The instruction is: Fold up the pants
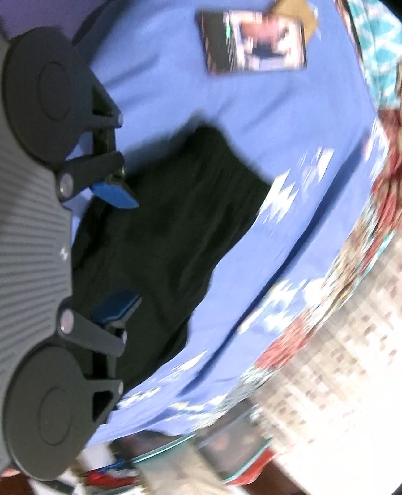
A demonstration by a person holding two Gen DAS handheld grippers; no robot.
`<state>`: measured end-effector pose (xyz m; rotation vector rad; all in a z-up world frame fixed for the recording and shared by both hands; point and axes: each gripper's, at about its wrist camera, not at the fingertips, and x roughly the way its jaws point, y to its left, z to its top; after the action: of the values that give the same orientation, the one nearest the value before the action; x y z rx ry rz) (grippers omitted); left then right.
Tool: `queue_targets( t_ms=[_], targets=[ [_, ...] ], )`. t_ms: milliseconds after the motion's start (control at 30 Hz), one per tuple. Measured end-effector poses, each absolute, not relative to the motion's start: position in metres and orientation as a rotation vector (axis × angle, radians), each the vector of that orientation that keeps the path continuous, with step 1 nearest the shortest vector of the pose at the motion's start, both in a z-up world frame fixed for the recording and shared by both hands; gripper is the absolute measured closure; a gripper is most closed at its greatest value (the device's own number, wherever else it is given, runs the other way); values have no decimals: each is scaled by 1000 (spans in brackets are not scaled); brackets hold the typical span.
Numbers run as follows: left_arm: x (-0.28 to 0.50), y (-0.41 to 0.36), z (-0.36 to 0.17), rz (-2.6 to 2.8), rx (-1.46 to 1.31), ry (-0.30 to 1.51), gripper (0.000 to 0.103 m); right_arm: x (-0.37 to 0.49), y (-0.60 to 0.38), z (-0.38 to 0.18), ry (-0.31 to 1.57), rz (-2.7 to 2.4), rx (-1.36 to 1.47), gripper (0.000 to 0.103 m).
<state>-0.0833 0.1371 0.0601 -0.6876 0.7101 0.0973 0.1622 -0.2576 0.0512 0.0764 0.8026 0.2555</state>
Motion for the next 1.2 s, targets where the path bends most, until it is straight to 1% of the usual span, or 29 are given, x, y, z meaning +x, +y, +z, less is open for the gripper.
queue_targets(
  t_ms=[33, 67, 167, 300, 367, 400, 433, 500, 600, 700, 767, 833, 867, 900, 933, 967, 1000, 1100, 1200],
  targets=[
    [-87, 146, 59, 121, -704, 700, 31, 157, -255, 64, 750, 263, 82, 78],
    [-90, 156, 56, 146, -724, 692, 28, 154, -252, 71, 720, 274, 88, 78],
    [-91, 178, 43, 185, -802, 683, 26, 151, -231, 87, 705, 351, 131, 78],
    [-74, 186, 30, 179, -844, 673, 23, 158, -168, 77, 804, 525, 200, 78],
    [-66, 186, 23, 160, -848, 674, 16, 161, -130, 64, 866, 597, 212, 78],
    [-61, 185, 19, 155, -849, 677, 10, 164, -110, 61, 896, 639, 214, 78],
    [-58, 185, 16, 152, -853, 684, 8, 166, -88, 56, 927, 679, 213, 78],
    [-51, 185, 8, 136, -868, 694, 7, 173, -54, 55, 979, 734, 210, 78],
    [-47, 186, 2, 128, -879, 683, 3, 184, -7, 52, 1037, 800, 198, 78],
    [-40, 189, -1, 125, -890, 668, 3, 202, 27, 50, 1094, 823, 213, 78],
    [-34, 191, -3, 132, -896, 659, 12, 215, 45, 40, 1156, 818, 268, 78],
    [-29, 193, -7, 144, -885, 677, 51, 231, 64, 22, 1256, 801, 344, 78],
    [-28, 195, -10, 161, -882, 689, 59, 232, 61, 12, 1304, 788, 365, 78],
    [-28, 197, -13, 161, -890, 694, 68, 234, 65, 0, 1346, 765, 371, 83],
    [-30, 198, -14, 158, -898, 691, 72, 234, 65, -5, 1343, 755, 384, 97],
    [-31, 198, -13, 156, -893, 687, 74, 231, 60, -5, 1344, 747, 398, 99],
    [-32, 195, -10, 151, -871, 681, 76, 231, 57, -5, 1358, 743, 425, 100],
    [-33, 179, 5, 138, -780, 655, 79, 231, 46, 0, 1371, 757, 460, 100],
    [-30, 155, 28, 96, -663, 613, 79, 228, 31, 7, 1342, 759, 524, 91]
  ],
)
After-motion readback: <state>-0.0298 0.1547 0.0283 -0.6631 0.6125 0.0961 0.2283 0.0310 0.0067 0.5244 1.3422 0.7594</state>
